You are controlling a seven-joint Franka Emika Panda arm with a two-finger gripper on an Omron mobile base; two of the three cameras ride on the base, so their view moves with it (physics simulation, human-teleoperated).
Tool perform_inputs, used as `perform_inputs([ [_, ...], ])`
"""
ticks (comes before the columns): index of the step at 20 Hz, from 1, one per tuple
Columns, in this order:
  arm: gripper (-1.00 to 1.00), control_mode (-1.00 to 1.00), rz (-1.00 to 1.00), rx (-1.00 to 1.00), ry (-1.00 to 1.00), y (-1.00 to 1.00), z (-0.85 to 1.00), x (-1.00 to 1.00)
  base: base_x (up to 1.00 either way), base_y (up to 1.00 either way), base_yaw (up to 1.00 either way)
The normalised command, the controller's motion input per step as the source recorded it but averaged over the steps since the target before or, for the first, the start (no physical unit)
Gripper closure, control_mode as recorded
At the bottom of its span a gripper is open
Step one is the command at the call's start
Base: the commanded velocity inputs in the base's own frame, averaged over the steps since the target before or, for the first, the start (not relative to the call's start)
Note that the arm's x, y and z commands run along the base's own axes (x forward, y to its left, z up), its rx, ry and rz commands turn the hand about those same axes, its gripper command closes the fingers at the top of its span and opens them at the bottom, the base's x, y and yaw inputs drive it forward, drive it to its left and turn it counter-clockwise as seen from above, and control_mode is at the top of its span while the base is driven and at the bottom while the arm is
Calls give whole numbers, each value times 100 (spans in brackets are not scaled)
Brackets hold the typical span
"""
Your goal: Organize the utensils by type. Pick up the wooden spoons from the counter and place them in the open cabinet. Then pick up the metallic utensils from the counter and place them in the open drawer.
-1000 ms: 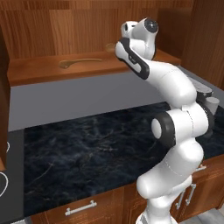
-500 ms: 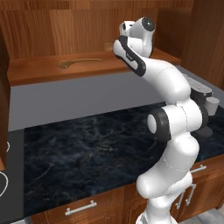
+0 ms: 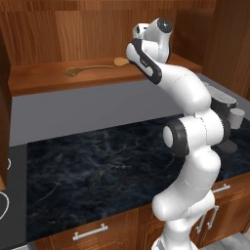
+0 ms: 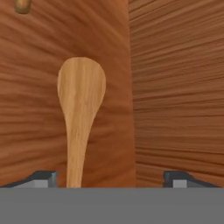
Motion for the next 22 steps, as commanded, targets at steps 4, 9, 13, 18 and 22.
perform_inputs([
  [4, -100, -100, 0, 0, 0, 0, -30, -7, 0, 0, 0],
  [9, -100, -100, 0, 0, 0, 0, -22, -14, 0, 0, 0],
  [13, -100, -100, 0, 0, 0, 0, -9, -47, 0, 0, 0],
  [18, -100, -100, -1, 2, 0, 0, 0, -71, 0, 0, 0],
  [22, -100, -100, -6, 1, -1, 0, 1, -79, 0, 0, 0],
])
